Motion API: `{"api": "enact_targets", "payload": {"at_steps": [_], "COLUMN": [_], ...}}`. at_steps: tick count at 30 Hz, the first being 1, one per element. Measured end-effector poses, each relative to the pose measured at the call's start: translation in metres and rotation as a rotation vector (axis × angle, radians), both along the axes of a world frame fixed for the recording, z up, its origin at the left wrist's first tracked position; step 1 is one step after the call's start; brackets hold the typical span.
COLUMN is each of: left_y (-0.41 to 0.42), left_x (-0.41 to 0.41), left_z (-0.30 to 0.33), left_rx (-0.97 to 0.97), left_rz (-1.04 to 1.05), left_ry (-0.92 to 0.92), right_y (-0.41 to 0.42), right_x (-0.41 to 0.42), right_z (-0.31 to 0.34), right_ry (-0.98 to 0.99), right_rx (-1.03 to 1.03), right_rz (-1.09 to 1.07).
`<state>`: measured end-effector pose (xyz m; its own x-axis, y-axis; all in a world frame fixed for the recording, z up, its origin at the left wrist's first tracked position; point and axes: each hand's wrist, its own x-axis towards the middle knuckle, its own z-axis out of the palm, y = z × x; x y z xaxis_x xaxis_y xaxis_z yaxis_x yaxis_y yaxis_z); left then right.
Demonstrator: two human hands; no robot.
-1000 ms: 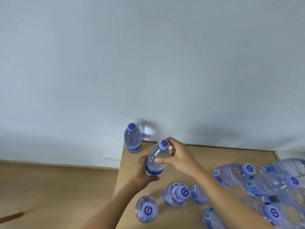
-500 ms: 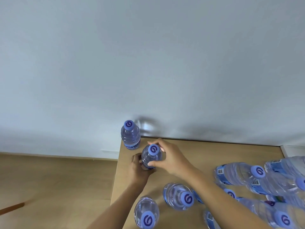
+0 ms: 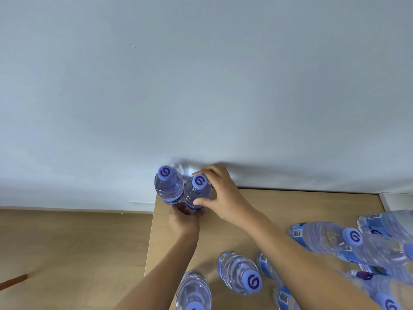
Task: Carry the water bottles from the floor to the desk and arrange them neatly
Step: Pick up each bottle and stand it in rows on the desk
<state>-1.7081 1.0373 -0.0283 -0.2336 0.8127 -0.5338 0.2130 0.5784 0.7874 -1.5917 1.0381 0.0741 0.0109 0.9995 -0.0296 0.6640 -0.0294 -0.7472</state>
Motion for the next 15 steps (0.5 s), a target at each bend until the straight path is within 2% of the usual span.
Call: {"api": "enact_targets", "payload": {"at_steps": [9,15], "left_y": [0.008,0.004], "left_x": [0.013,0.009], "left_z": [-0.002,0.001], "left_rx": [-0.045,-0.056], "left_rz": [0.167,0.098], "left_ry": [-0.088,-0.098], "right_y": [0.004,0.002], "right_x": [-0.004,-0.004], "right_z": [-0.007,-0.009], "right_ry": [0.079,0.086], "right_rx": [0.039,0.013], "right_rz": [-0.108,-0.147]}}
